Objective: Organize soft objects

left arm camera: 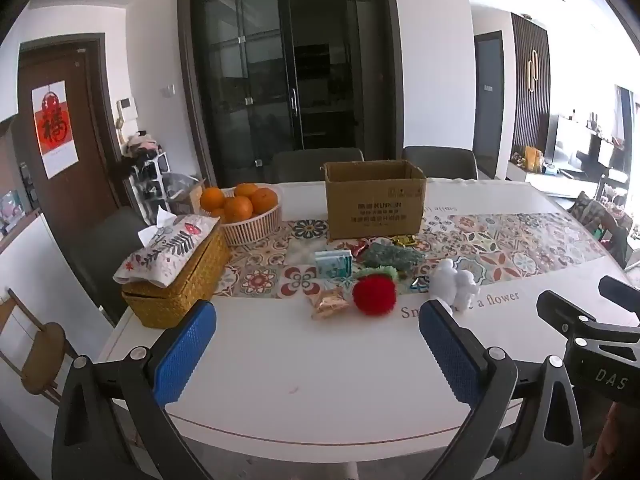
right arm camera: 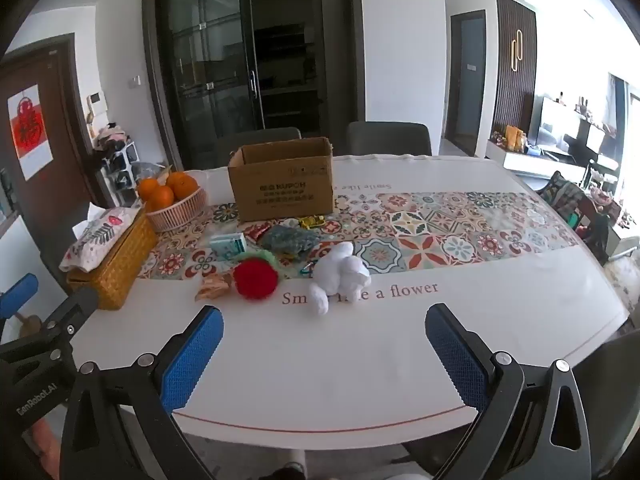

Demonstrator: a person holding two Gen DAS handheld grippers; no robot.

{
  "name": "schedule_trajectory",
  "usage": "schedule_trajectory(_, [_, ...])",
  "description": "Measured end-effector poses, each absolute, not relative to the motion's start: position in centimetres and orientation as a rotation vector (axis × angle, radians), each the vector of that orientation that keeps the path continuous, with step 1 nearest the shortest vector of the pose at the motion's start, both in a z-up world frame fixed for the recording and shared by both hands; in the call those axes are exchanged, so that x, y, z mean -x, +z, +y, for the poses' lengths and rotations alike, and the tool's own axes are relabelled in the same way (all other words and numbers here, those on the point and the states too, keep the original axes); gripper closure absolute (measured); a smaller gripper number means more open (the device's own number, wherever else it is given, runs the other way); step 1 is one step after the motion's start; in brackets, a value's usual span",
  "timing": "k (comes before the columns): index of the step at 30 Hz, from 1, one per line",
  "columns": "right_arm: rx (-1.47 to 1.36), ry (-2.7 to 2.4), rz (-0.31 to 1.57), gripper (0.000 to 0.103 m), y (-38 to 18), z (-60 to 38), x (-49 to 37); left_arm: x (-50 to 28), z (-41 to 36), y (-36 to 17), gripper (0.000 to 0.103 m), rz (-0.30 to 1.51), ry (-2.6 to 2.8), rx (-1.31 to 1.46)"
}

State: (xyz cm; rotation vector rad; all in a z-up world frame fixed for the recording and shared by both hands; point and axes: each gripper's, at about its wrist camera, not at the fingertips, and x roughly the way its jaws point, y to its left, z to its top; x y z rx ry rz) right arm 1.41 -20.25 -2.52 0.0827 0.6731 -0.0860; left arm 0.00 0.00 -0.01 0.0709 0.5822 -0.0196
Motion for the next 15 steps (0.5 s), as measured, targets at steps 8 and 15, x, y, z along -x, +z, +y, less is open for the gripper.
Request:
schedule_trajectory(8, [-0.095,-0.08,0.668,0.001,-2.6,-20.7,-1.3,-0.1,0.1,-0.1,0.0,0.575,-0.013,-0.072])
schedule_trajectory(15, [-0.093,-0.083,0.665,0.001,-2.8,-20.7,-1.3,-0.3,0.2,1.4,0.0,0.565,-0.009,-0.076])
